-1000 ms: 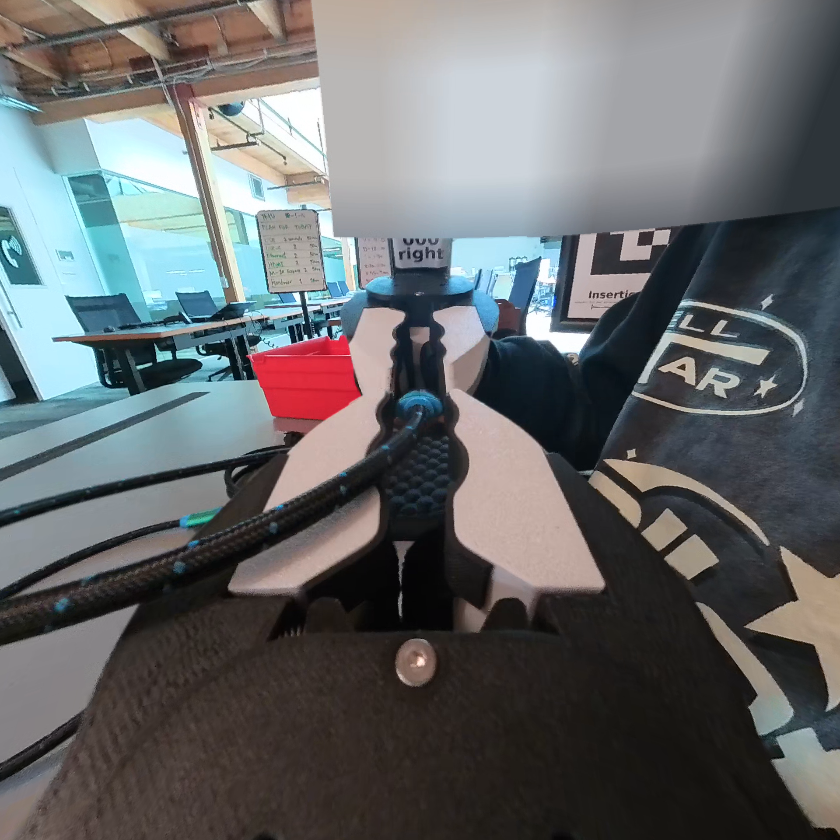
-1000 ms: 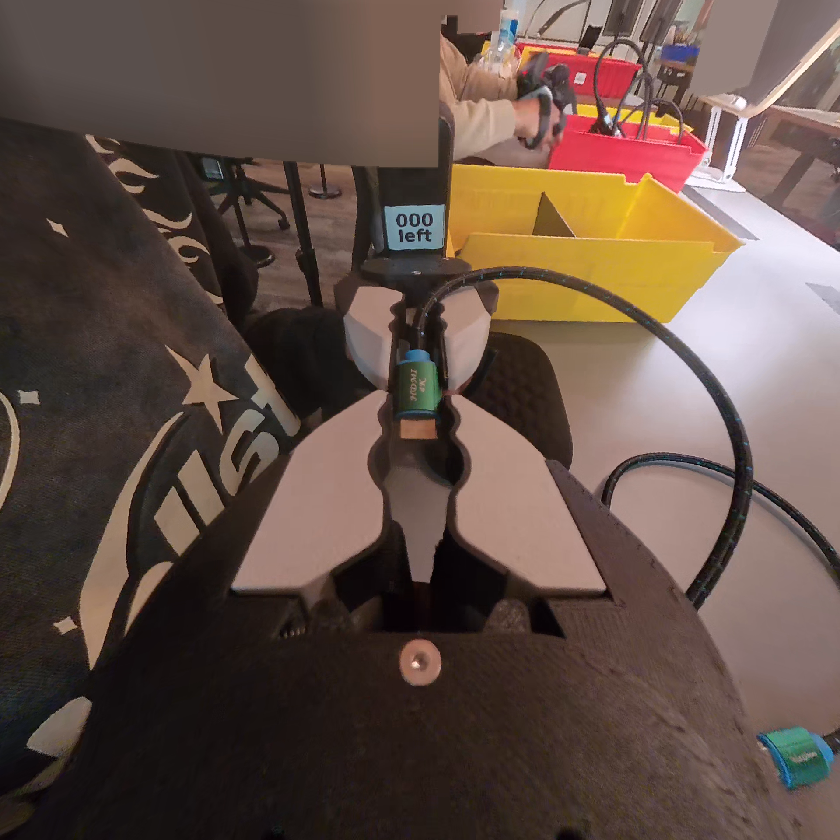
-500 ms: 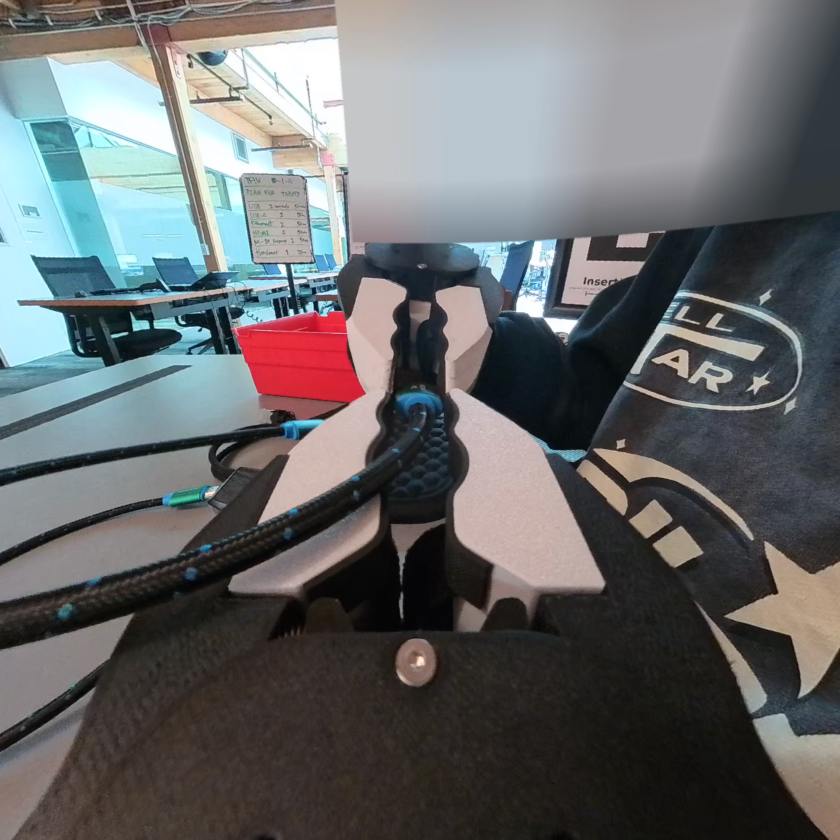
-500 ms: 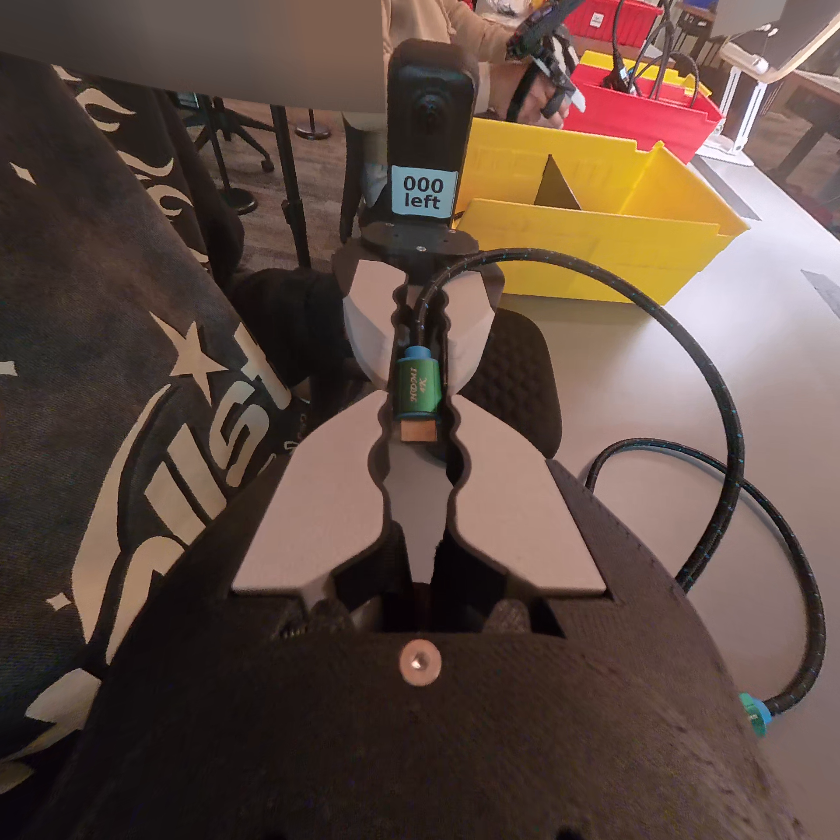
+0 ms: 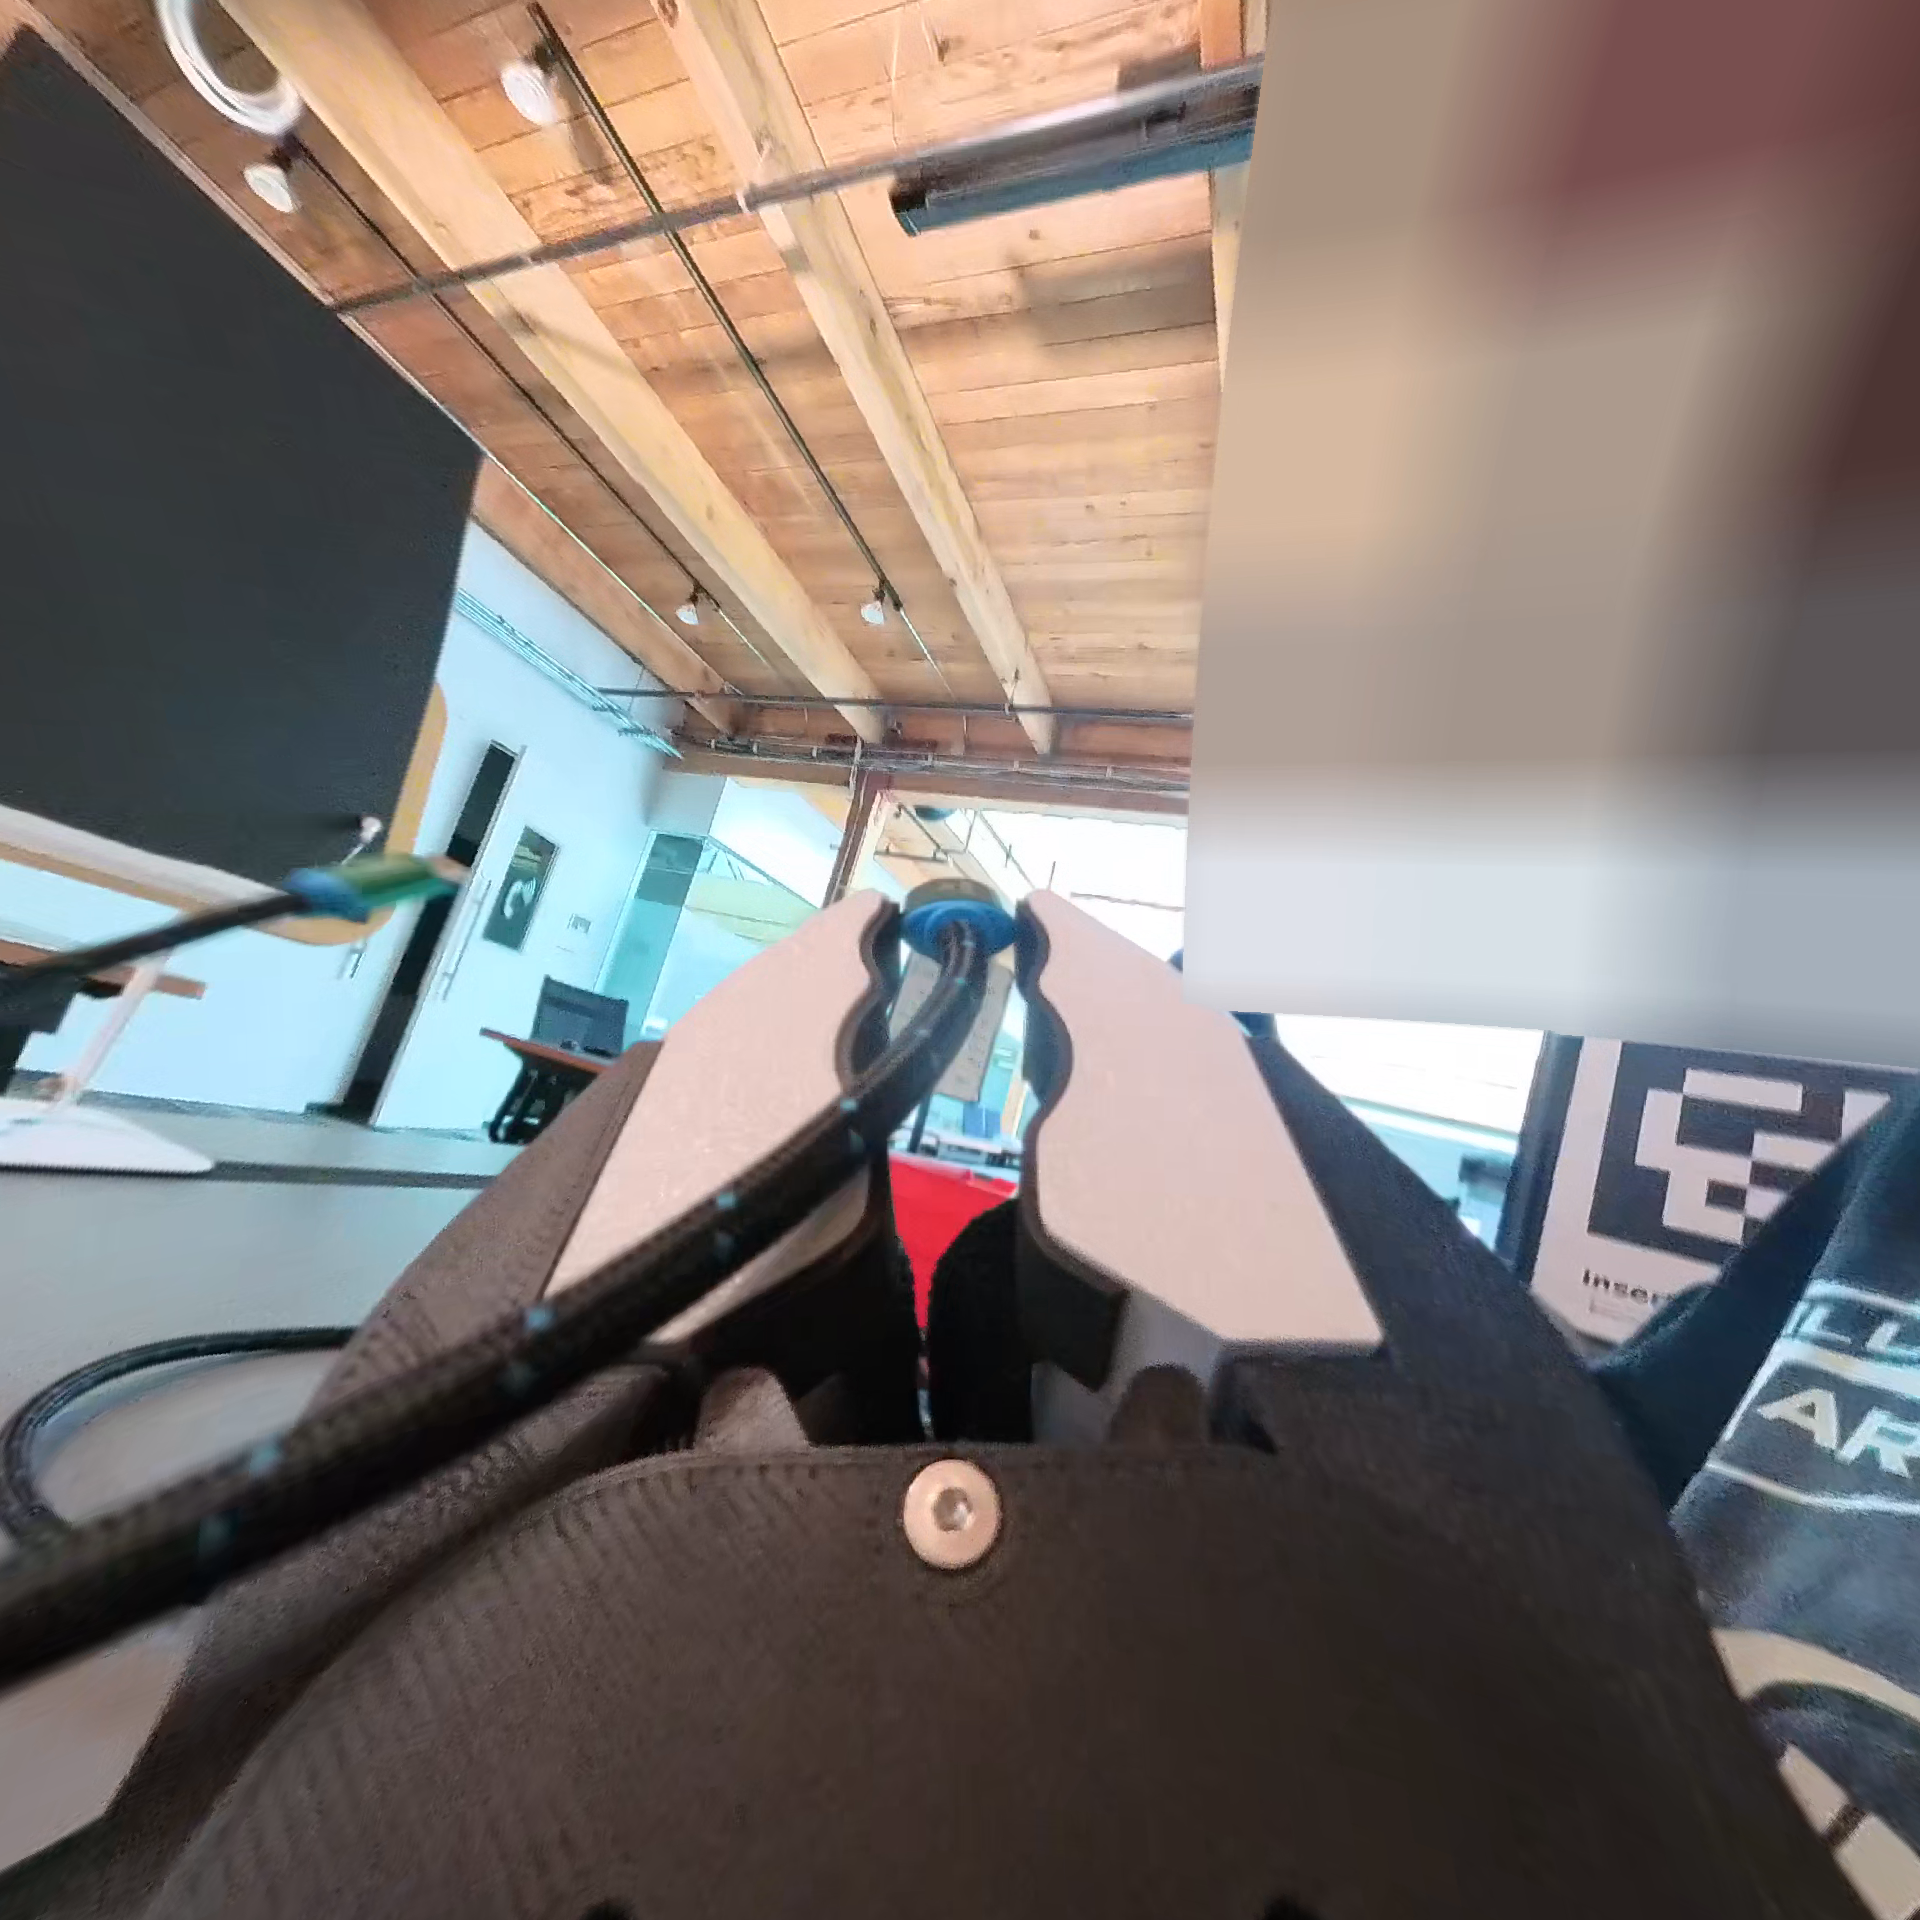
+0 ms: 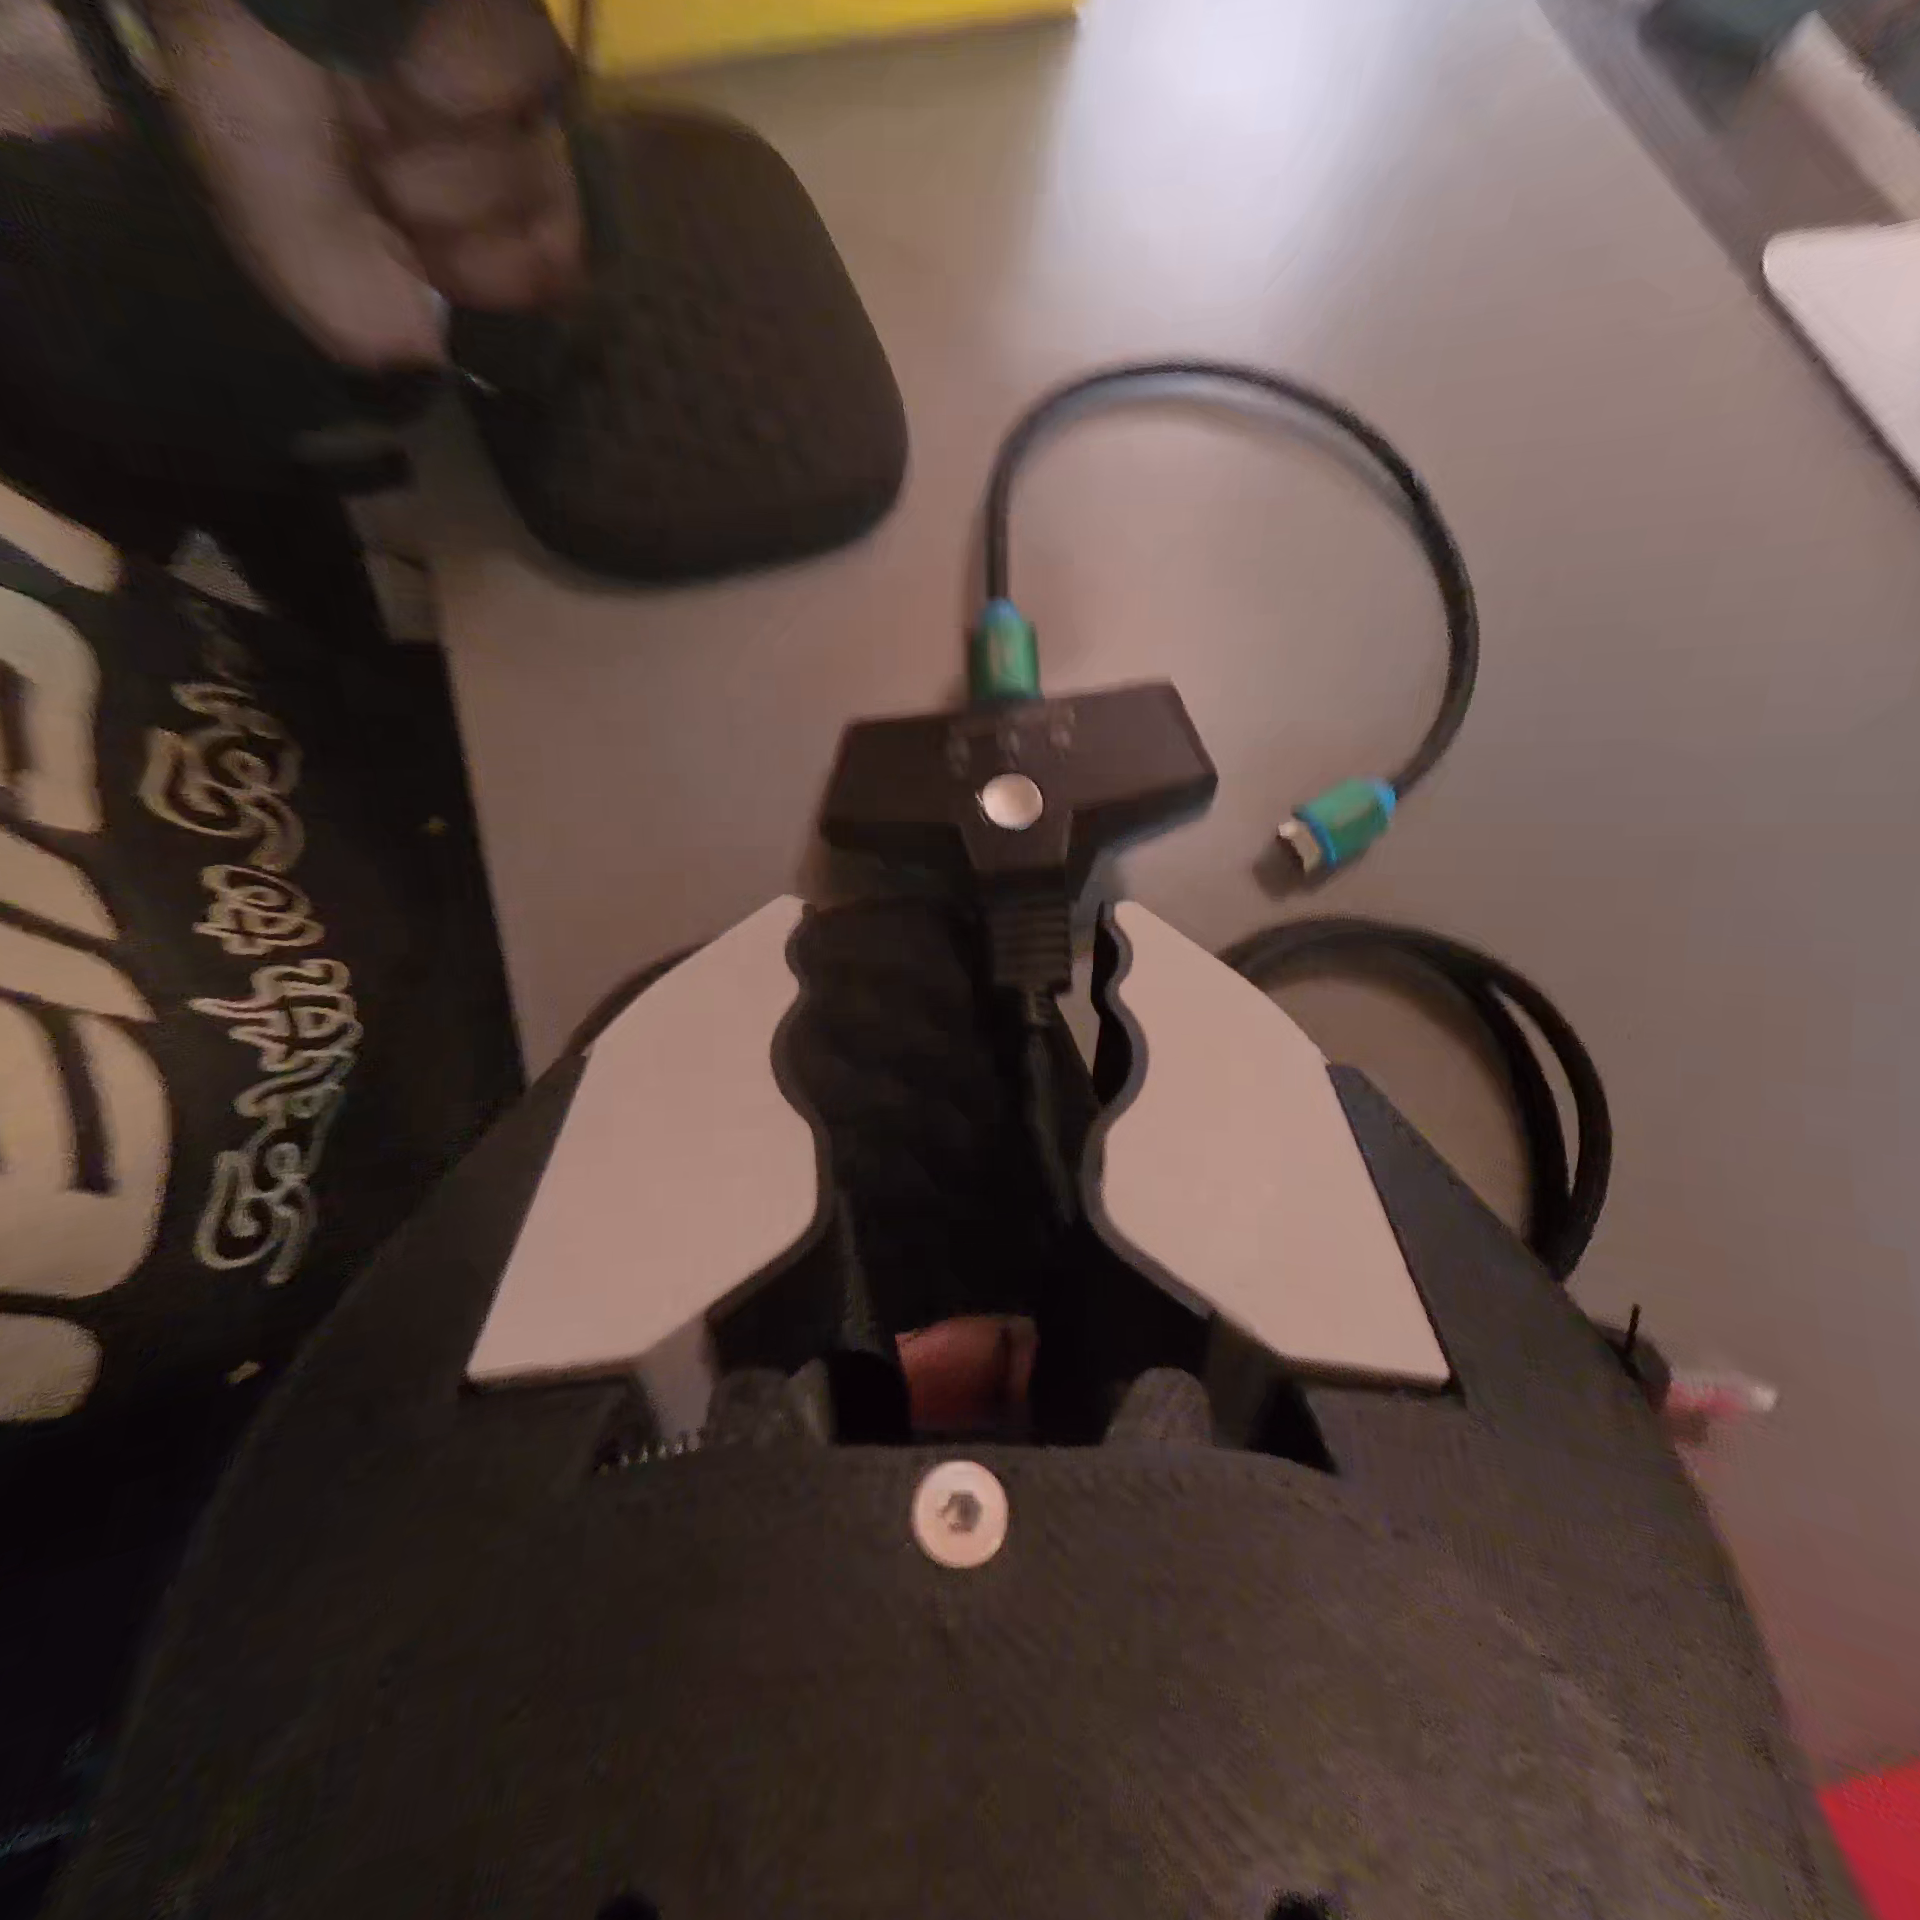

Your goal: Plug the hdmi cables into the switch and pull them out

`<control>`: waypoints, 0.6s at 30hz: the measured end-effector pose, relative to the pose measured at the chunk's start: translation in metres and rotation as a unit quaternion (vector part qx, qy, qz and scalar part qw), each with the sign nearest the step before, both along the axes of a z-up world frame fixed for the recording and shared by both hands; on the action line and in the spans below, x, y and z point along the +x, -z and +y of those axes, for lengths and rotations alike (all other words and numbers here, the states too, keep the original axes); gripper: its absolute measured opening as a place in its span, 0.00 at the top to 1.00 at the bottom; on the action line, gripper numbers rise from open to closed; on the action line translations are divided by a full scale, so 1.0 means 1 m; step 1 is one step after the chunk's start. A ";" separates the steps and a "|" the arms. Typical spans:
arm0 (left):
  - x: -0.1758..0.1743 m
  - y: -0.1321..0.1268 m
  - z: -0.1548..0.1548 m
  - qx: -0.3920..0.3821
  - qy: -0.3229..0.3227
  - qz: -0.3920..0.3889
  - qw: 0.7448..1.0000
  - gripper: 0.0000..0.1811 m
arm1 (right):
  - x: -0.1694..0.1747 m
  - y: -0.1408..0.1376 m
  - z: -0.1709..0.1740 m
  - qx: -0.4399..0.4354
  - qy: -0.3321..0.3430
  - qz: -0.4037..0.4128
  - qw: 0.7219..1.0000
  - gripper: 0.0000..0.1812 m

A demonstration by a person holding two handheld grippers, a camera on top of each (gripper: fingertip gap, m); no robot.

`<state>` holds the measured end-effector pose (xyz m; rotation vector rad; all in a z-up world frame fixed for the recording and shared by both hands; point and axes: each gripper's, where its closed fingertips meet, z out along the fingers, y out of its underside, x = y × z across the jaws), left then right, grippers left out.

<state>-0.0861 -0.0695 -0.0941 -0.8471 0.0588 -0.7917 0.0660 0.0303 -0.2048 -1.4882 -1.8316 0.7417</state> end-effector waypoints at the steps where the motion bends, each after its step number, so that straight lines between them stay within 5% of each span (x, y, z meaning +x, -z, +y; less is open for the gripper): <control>1: 0.003 0.001 0.001 -0.003 -0.003 0.011 1.000 0.89 | -0.001 0.009 0.006 0.009 0.014 -0.013 1.000 0.71; 8: 0.001 0.004 0.005 -0.014 0.003 0.003 1.000 0.89 | -0.031 0.052 0.020 0.080 0.030 -0.088 0.992 0.66; 10: 0.002 0.005 0.007 -0.021 0.005 0.009 1.000 0.89 | -0.036 0.059 0.021 0.086 0.028 -0.107 0.990 0.76; 18: 0.025 0.010 0.003 -0.026 0.057 0.094 0.994 0.89 | -0.016 0.027 0.021 0.042 -0.014 -0.062 0.997 0.78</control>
